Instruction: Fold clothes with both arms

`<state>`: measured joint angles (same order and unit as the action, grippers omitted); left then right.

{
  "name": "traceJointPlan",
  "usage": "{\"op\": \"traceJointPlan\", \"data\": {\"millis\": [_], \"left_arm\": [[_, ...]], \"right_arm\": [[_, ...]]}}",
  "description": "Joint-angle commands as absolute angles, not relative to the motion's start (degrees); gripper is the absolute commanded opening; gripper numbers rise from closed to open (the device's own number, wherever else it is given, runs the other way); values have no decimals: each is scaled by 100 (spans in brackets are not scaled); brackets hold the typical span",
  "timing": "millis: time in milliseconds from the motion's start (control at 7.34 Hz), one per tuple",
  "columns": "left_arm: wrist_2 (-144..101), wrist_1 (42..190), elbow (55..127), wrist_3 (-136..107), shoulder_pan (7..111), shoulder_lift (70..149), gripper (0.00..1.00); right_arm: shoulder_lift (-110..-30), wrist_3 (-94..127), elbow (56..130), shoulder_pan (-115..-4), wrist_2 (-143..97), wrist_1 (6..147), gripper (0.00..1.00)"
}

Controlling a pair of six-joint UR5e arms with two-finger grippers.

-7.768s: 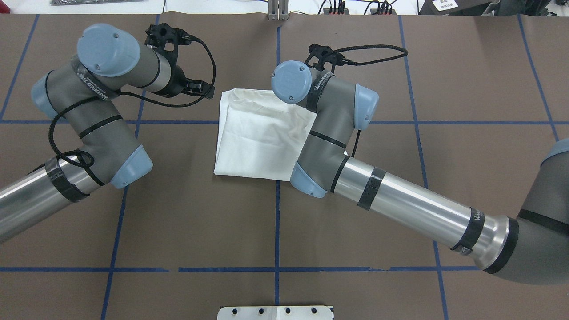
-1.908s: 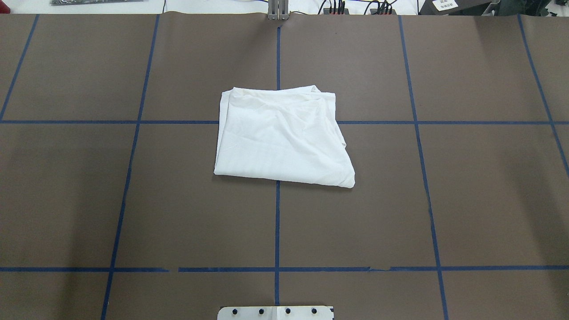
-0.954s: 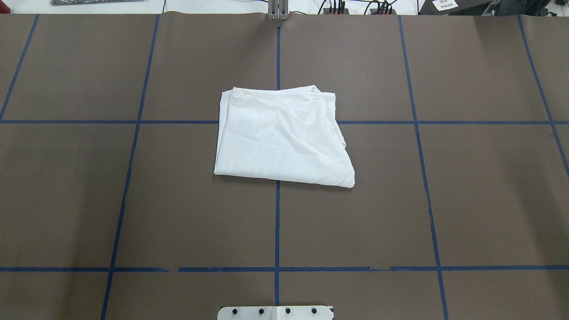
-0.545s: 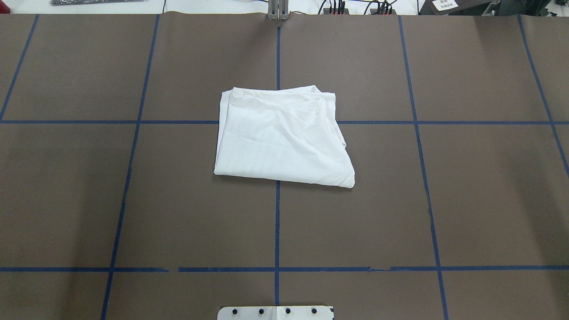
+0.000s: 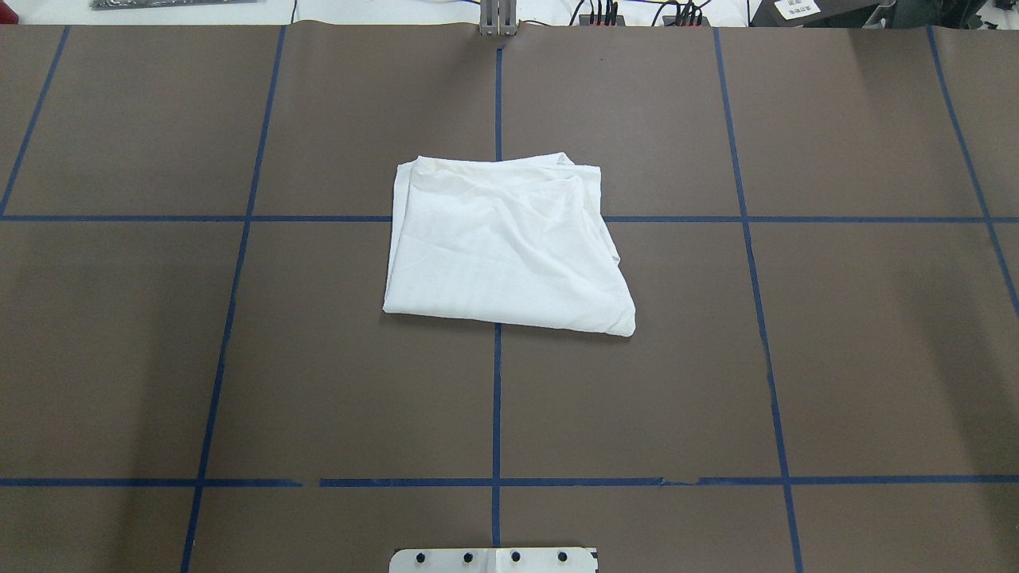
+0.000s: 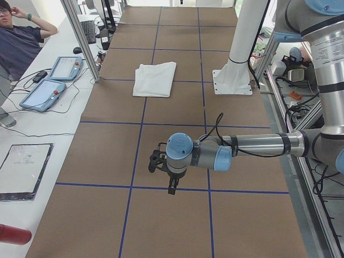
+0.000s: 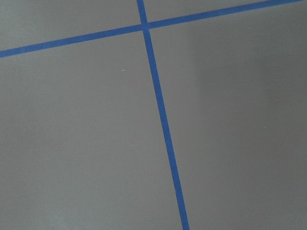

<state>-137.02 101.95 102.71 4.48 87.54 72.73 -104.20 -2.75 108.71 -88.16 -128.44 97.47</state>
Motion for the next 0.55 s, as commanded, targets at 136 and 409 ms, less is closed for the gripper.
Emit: {"op": "traceJointPlan", "data": {"millis": [136,409], "left_arm": [[-13693,10195,10274,448,8754,7260,100],[-13702,10195,10274,448,8754,7260,100]], "right_arm": [[-10398,-272,10881,-8815,-12841,9738,100],[-10380,-264,10898,-8815,-12850,9738,100]]}}
